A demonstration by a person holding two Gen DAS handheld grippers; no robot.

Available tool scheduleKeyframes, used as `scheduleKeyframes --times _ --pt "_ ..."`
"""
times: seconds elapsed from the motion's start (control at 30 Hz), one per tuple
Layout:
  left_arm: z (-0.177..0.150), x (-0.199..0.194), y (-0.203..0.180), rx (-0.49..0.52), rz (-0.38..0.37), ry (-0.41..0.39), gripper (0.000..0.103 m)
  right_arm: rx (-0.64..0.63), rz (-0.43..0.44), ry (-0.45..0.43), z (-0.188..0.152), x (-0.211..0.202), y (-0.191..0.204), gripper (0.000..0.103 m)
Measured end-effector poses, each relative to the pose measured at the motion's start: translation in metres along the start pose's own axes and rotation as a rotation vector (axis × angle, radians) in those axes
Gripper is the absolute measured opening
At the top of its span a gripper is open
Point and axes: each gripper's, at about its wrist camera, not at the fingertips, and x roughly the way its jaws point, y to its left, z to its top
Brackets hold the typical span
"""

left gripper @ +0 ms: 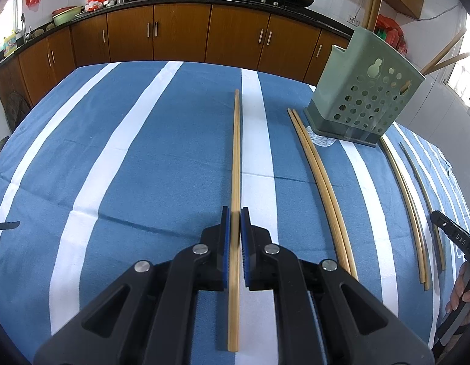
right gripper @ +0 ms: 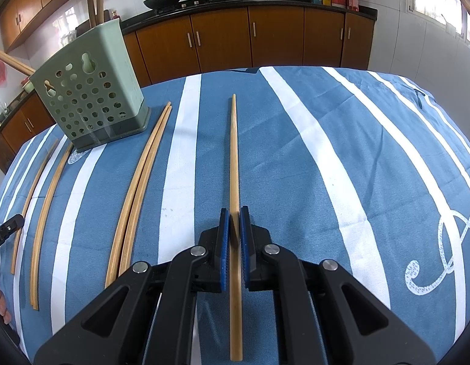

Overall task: Organize utensils
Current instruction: 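Close the right tool on a third chopstick while the left tool grasps another, then lift both held chopsticks toward the green holder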

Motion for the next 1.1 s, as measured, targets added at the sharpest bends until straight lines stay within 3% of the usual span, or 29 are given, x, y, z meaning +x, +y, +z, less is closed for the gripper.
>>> scheduleKeyframes --times 0.37,0.87,0.93,1.1 --pt "0.000 0.000 -0.001 0.002 0.001 -0.001 0.009 0.003 0.003 0.000 0.000 0.000 -0.001 0.009" --pt "-0.010 -0.009 -0.006 0.077 0.029 0.010 0.008 0.008 0.029 -0.007 -0.006 -0.006 -0.006 0.008" --pt "-0.007 -0.013 -0.005 0.069 0.017 0.010 0.008 0.010 0.032 -0.044 -0.005 -0.016 -0.006 0.008" --pt "0.014 -0.050 -0.002 0.061 -0.005 -0.108 0.008 0.028 0.057 -0.191 0.011 -0.054 -0.010 0.007"
